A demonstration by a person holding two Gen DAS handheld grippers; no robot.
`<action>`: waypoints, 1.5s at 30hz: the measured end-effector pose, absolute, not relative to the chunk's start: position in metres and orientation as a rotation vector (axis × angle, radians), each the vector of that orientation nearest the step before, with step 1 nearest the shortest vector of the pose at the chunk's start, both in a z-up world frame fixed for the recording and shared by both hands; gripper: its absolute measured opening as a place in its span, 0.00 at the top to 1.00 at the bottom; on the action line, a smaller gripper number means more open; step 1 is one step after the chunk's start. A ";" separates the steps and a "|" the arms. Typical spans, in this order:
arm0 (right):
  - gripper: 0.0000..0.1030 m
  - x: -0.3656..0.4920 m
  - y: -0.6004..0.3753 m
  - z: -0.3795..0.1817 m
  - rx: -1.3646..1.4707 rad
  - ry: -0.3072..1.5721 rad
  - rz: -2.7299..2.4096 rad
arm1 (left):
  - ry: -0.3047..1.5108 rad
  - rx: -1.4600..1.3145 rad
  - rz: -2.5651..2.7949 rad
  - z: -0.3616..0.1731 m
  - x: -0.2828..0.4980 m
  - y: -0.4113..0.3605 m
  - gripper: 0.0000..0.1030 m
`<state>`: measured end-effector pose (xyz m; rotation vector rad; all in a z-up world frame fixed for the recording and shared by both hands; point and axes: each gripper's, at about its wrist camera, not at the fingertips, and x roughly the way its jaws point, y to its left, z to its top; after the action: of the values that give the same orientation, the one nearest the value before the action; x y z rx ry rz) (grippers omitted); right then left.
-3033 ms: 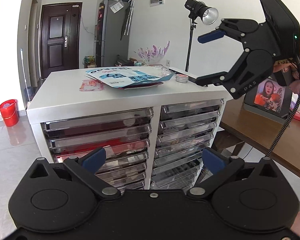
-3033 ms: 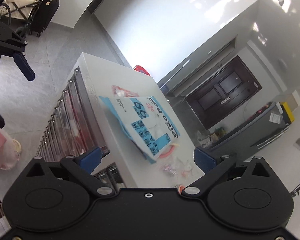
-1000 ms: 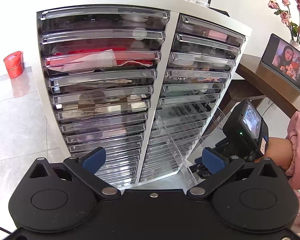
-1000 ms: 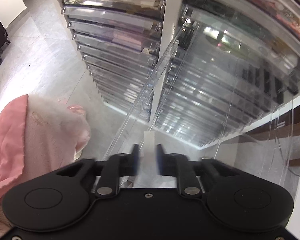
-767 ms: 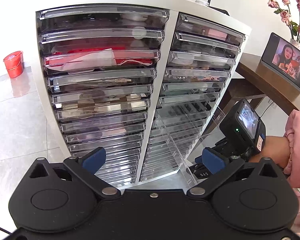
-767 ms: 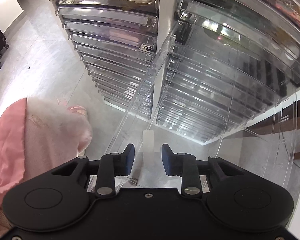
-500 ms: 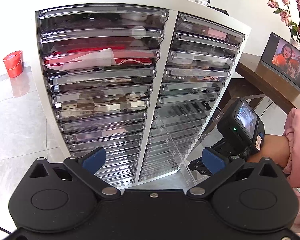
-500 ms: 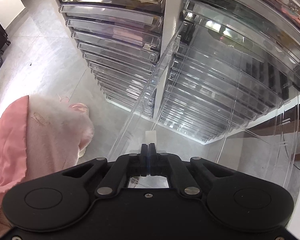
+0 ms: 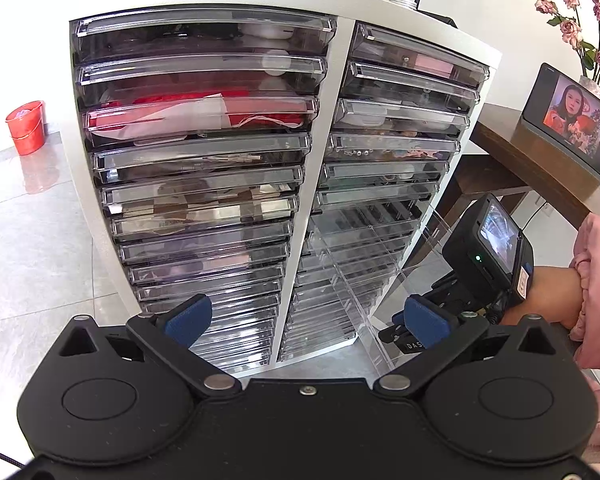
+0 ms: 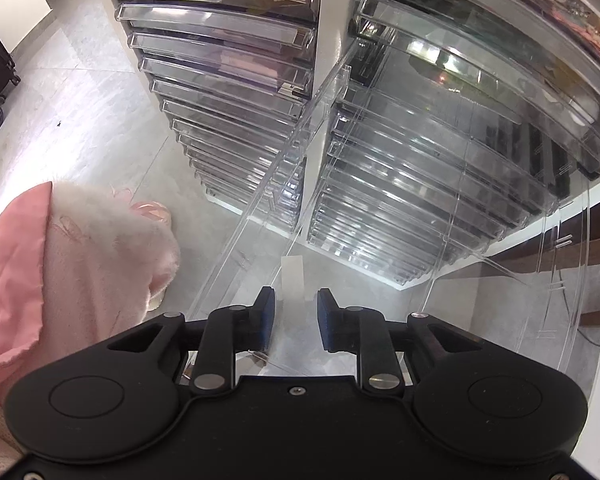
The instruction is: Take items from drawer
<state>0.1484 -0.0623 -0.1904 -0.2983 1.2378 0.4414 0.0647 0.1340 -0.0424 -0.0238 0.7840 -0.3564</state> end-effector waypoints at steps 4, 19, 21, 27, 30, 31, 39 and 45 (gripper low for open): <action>0.94 0.153 -0.060 -0.190 -0.302 1.265 0.451 | 0.784 -0.025 -0.358 -0.042 0.064 0.134 0.00; 0.92 0.147 -0.072 -0.165 -0.359 1.208 0.467 | 0.785 -0.027 -0.359 -0.043 0.064 0.136 0.00; 0.66 0.144 -0.072 -0.166 -0.385 1.211 0.501 | 0.785 -0.025 -0.361 -0.044 0.063 0.135 0.00; 0.66 0.140 -0.060 -0.181 -0.438 1.252 0.544 | 0.788 -0.019 -0.361 -0.044 0.064 0.134 0.00; 0.68 0.141 -0.058 -0.186 -0.431 1.271 0.541 | 0.789 -0.019 -0.359 -0.045 0.064 0.135 0.00; 0.74 0.141 -0.058 -0.186 -0.423 1.273 0.542 | 0.789 -0.021 -0.358 -0.045 0.064 0.135 0.00; 1.00 0.143 -0.063 -0.183 -0.412 1.267 0.521 | 0.793 -0.022 -0.355 -0.046 0.064 0.136 0.00; 1.00 0.140 -0.065 -0.172 -0.485 1.194 0.507 | 0.795 -0.022 -0.356 -0.047 0.064 0.136 0.00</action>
<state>0.1400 -0.0654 -0.1725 -0.4855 1.1936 0.5066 0.0643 0.1362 -0.0467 -0.0216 0.7947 -0.3564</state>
